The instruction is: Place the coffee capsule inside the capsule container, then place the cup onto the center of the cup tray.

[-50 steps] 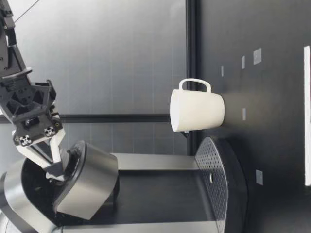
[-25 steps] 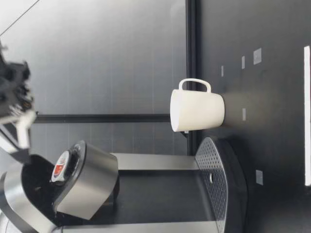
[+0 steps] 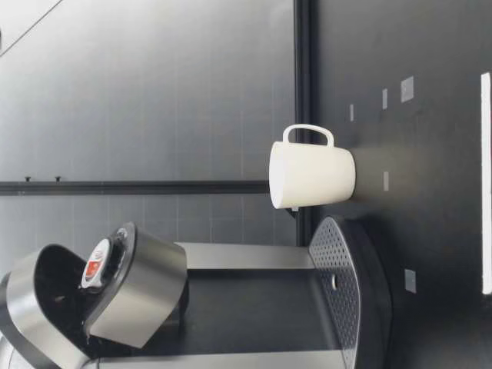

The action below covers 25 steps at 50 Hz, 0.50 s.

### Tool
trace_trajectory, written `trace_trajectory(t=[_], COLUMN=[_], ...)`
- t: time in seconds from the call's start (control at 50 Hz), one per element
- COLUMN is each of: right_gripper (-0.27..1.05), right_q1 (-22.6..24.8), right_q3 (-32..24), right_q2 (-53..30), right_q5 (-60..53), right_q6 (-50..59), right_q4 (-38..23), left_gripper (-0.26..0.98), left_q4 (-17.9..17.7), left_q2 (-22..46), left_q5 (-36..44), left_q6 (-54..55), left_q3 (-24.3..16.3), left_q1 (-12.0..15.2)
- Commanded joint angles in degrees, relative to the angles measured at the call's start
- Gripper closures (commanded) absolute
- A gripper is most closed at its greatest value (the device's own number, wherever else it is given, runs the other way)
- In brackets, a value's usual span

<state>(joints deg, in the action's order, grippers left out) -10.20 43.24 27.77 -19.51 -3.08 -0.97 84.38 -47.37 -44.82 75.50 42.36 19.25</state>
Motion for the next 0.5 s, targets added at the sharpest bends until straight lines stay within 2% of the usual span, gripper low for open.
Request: trace_trajectory(t=[0.0, 0.16, 0.48], right_gripper=[0.31, 0.36, 0.36], right_q1=[0.4, 0.4, 0.4], right_q3=[2.4, 7.1, 9.2], right_q2=[3.3, 7.1, 10.0], right_q5=[-3.6, -7.4, -8.0], right_q6=[1.4, 3.5, 4.3], right_q4=[0.1, 0.1, 0.0], left_gripper=[0.61, 0.61, 0.61], left_q4=[0.4, 0.6, 0.6], left_q2=[1.1, 2.8, 5.8], left_q5=[0.4, 1.9, 4.1], left_q6=[1.0, 3.1, 4.5], left_q3=[-0.8, -0.5, -0.4], left_q1=[1.2, 3.3, 6.6])
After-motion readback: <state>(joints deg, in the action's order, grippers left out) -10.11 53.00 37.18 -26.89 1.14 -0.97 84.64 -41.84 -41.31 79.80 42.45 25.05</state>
